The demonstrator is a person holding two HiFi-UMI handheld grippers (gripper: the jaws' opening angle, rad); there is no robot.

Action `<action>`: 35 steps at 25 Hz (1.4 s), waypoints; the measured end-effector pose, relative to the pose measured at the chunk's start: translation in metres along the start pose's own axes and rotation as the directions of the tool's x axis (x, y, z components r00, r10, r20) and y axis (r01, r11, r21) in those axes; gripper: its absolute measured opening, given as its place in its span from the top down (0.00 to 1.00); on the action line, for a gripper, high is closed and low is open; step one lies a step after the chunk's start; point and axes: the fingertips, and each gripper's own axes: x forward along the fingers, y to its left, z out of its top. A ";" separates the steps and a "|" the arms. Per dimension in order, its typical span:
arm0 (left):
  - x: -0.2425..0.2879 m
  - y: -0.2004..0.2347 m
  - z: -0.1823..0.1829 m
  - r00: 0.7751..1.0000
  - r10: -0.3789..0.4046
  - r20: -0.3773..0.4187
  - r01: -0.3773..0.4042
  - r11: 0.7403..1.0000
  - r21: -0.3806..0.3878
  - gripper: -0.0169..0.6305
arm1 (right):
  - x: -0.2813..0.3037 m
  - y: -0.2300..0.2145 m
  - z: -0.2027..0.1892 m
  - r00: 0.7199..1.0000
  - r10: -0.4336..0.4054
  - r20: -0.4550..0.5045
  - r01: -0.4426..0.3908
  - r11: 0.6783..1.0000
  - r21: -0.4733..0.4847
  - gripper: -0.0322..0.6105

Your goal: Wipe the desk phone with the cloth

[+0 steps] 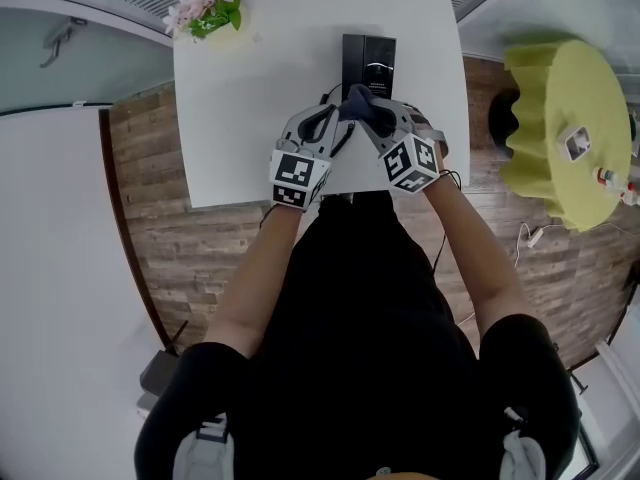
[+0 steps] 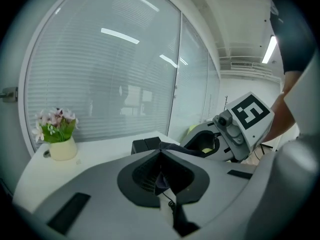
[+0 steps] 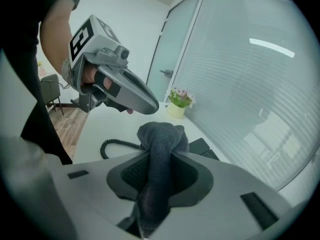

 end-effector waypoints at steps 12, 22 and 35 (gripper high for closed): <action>-0.051 -0.029 0.116 0.984 -0.076 0.160 0.060 0.993 0.102 0.96 | -0.124 -0.051 0.086 0.954 -0.182 0.236 0.125 0.963 0.238 0.78; -0.074 -0.066 0.203 0.944 -0.164 0.286 0.116 0.977 0.179 0.96 | -0.210 -0.096 0.145 0.832 -0.351 0.431 0.217 0.919 0.329 0.78; -0.079 -0.071 0.242 0.922 -0.184 0.340 0.128 0.975 0.179 0.96 | -0.244 -0.127 0.172 0.742 -0.416 0.526 0.196 0.885 0.423 0.77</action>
